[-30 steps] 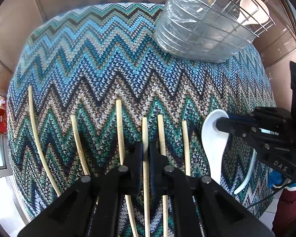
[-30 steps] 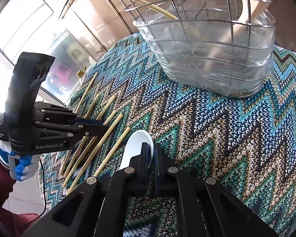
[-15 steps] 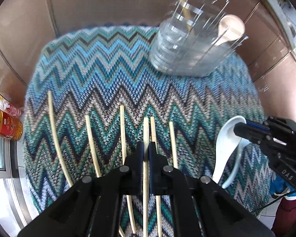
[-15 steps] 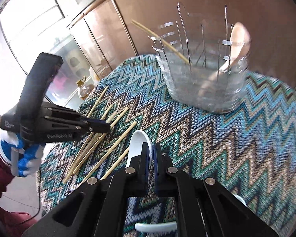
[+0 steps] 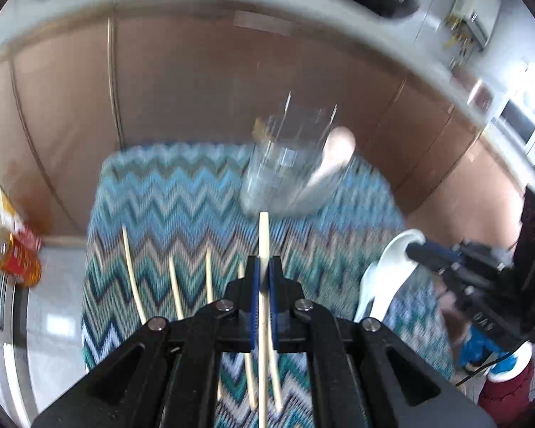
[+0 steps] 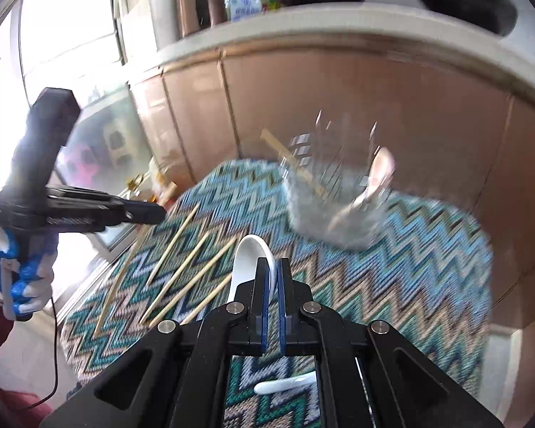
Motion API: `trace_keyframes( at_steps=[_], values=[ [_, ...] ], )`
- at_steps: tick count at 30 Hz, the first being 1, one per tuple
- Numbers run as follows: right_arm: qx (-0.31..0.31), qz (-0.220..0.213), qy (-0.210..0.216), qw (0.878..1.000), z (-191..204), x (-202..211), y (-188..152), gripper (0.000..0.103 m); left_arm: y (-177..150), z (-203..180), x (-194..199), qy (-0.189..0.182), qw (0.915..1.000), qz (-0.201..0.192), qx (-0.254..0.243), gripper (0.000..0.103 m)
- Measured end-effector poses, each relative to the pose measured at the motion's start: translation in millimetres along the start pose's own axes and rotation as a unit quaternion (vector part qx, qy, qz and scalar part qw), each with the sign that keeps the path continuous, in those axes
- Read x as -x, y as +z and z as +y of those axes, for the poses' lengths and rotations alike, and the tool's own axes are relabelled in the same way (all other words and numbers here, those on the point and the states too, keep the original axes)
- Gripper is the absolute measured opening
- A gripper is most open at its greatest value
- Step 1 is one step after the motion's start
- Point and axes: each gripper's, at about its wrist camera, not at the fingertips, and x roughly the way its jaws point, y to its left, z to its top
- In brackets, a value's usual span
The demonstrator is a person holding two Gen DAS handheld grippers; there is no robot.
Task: Organize utensils
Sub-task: 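Lower the chopstick and spoon into the holder with both grippers and release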
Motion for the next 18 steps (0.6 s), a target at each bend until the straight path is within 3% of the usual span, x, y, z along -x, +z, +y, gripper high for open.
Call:
trace_keyframes(
  at_steps=[5,8,13,18],
  values=[
    [0.007,-0.07,-0.057,0.996,-11.8,25.7,39.9,0.004,48.0,-19.8,35.5,-0.026,0.9938,-0.108,0.0,0.004],
    [0.001,-0.107,-0.083,0.991,-24.2,31.3,61.3,0.004,79.9,-28.6,43.5,-0.044,0.983,-0.178,0.016,0.004],
    [-0.009,-0.155,-0.124,0.98,-47.8,17.1,87.7,0.004,122.5,-32.1,23.3,-0.046,0.9642,-0.256,0.052,0.004],
    [-0.016,-0.171,-0.151,0.973,-66.0,-17.5,98.7,0.004,147.8,-32.4,-24.9,-0.005,0.9483,-0.308,0.077,0.004]
  ],
)
